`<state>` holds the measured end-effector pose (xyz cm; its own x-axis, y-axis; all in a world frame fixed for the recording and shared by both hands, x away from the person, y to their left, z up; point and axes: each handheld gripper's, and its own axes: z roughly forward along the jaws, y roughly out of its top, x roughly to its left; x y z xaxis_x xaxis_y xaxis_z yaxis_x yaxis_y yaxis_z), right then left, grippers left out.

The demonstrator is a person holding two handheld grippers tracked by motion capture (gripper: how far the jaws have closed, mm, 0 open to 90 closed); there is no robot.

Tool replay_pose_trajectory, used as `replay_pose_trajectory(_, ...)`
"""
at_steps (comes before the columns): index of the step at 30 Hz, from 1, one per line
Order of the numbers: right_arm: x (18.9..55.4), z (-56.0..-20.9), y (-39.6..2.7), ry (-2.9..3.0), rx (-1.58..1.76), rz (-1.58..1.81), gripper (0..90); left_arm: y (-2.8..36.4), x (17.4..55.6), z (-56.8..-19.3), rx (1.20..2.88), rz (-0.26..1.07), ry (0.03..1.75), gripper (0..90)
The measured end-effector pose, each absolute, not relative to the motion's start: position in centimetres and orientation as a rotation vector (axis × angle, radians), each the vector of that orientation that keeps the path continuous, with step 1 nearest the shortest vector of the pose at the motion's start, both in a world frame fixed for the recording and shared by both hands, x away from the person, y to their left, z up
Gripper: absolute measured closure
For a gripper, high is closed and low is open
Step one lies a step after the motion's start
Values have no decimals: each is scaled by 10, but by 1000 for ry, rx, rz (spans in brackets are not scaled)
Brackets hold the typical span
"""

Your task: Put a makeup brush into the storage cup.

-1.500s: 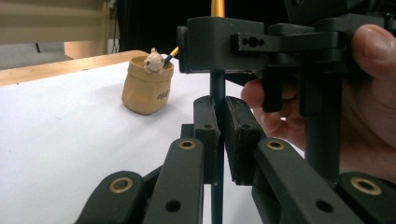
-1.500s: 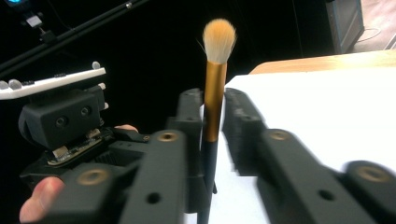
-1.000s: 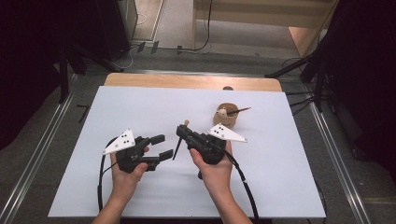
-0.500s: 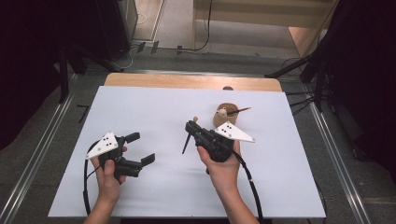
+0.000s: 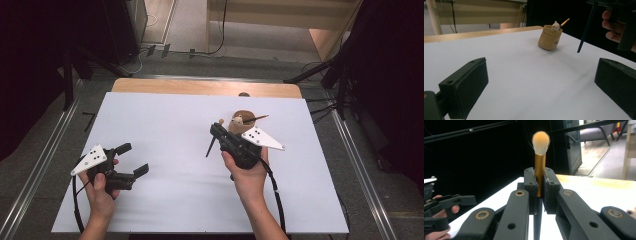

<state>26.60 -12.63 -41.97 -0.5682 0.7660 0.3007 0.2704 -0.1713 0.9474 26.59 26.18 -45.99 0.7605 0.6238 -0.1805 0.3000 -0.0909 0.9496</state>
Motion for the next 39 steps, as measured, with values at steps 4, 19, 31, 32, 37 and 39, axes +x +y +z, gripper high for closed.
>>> replay_pose_trajectory(4, 268, -417, -134, 1709, 1180, 1772, 850, 269, 263, -463, 1683, 317, 757, 0)
replay_pose_trajectory(19, 279, -408, -161, 1645, 1169, 1717, 849, 290, 253, -469, 1672, 356, 777, 0)
replay_pose_trajectory(31, 287, -401, -182, 1597, 1145, 1679, 849, 307, 245, -476, 1656, 380, 788, 0)
replay_pose_trajectory(32, 288, -401, -184, 1589, 1148, 1680, 849, 308, 244, -477, 1658, 380, 790, 0)
replay_pose_trajectory(37, 292, -399, -192, 1560, 1143, 1661, 850, 311, 241, -480, 1660, 380, 801, 0)
replay_pose_trajectory(39, 293, -398, -196, 1540, 1144, 1655, 850, 313, 241, -480, 1656, 378, 806, 0)
